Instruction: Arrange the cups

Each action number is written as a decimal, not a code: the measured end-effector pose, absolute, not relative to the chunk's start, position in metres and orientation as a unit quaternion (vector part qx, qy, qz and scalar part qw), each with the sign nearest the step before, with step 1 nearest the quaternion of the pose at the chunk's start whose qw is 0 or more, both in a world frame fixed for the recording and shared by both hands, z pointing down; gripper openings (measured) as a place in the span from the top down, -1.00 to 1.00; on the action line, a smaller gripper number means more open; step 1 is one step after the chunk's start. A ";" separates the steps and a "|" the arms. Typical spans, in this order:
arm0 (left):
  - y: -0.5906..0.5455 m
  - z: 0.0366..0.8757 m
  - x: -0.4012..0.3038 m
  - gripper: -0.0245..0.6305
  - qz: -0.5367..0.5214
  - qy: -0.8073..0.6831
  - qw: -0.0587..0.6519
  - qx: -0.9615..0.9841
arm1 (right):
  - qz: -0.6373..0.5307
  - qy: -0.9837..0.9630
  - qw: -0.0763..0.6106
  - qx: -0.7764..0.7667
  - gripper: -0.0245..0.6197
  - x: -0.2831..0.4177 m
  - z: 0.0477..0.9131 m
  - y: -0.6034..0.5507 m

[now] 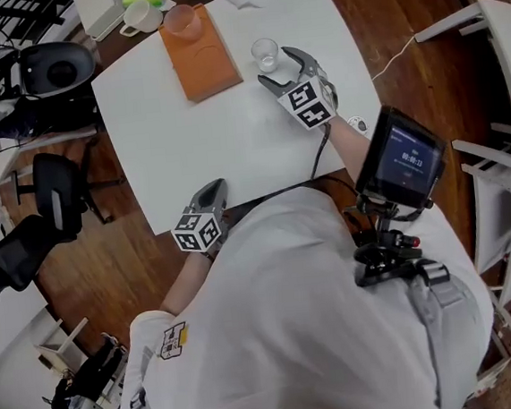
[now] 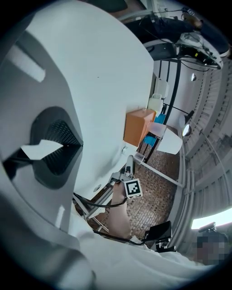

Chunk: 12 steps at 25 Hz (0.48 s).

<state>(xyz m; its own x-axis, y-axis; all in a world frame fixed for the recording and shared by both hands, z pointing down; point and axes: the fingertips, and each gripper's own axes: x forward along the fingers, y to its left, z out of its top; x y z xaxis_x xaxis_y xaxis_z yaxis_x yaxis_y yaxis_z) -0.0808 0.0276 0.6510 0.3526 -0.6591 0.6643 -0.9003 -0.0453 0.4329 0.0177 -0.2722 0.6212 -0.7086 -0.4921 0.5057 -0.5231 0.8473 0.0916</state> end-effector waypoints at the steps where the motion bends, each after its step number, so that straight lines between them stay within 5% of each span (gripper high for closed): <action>1: 0.029 0.650 -0.078 0.92 0.144 -0.552 0.417 0.707 | 0.026 -0.925 0.264 0.273 -0.21 0.017 0.621 -0.273; 5: 0.036 0.645 -0.069 0.92 0.145 -0.560 0.418 0.701 | 0.024 -0.926 0.271 0.263 -0.23 0.014 0.625 -0.276; 9: 0.037 0.645 -0.066 0.92 0.144 -0.566 0.421 0.694 | 0.024 -0.924 0.270 0.268 0.09 0.011 0.631 -0.283; 12: 0.036 0.646 -0.069 0.92 0.145 -0.569 0.425 0.689 | 0.024 -0.925 0.269 0.266 0.10 0.008 0.634 -0.287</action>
<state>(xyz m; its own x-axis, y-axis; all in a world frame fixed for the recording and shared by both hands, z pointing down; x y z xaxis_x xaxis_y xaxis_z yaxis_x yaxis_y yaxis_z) -0.0689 0.0364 0.6458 0.3111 -0.6607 0.6831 -0.9070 0.0082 0.4210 0.0079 -0.2871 0.6338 -0.7135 -0.4794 0.5110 -0.5054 0.8572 0.0985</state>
